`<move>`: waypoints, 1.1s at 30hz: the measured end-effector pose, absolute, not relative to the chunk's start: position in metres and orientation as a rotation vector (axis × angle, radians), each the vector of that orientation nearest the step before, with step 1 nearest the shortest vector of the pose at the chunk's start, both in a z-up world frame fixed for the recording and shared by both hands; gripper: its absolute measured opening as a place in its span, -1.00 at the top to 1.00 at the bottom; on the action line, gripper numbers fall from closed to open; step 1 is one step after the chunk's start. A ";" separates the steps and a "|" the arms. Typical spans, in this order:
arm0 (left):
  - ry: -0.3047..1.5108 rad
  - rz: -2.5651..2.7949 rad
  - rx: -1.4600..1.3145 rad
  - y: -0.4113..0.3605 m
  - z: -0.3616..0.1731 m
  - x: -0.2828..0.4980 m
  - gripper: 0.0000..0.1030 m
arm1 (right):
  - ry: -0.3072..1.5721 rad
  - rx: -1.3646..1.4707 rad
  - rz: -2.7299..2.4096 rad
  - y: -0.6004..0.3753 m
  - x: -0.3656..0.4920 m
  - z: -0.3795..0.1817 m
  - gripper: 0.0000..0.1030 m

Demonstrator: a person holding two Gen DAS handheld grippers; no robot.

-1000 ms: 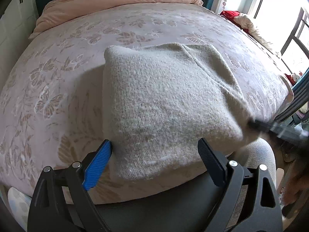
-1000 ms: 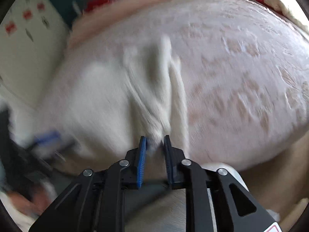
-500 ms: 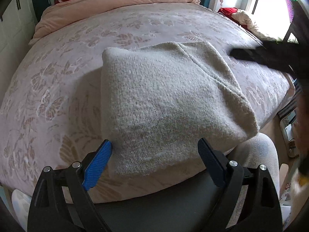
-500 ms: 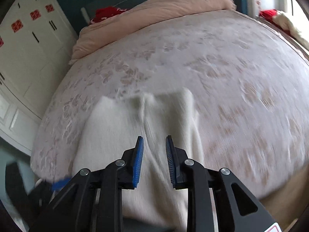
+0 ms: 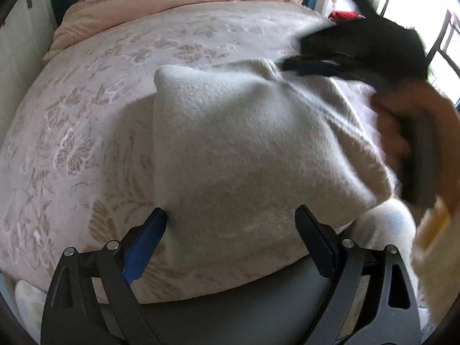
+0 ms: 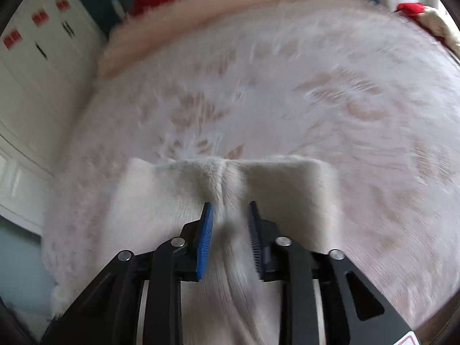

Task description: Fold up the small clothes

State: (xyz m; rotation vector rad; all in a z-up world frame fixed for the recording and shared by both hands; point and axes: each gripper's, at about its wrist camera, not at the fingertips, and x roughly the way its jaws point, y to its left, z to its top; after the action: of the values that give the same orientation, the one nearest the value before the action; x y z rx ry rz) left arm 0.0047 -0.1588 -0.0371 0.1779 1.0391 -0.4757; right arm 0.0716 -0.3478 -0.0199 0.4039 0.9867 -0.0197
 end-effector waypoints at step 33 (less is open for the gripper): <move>1.296 -0.449 -0.093 -0.162 -0.085 0.071 -0.91 | 1.083 0.782 0.038 -0.387 -0.009 -0.110 -0.66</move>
State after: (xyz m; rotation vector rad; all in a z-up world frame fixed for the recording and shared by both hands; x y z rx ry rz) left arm 0.0714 -0.1618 -0.0846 -0.0935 1.2964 -0.4493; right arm -0.0090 -0.3868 -0.1103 0.7822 1.0831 0.0384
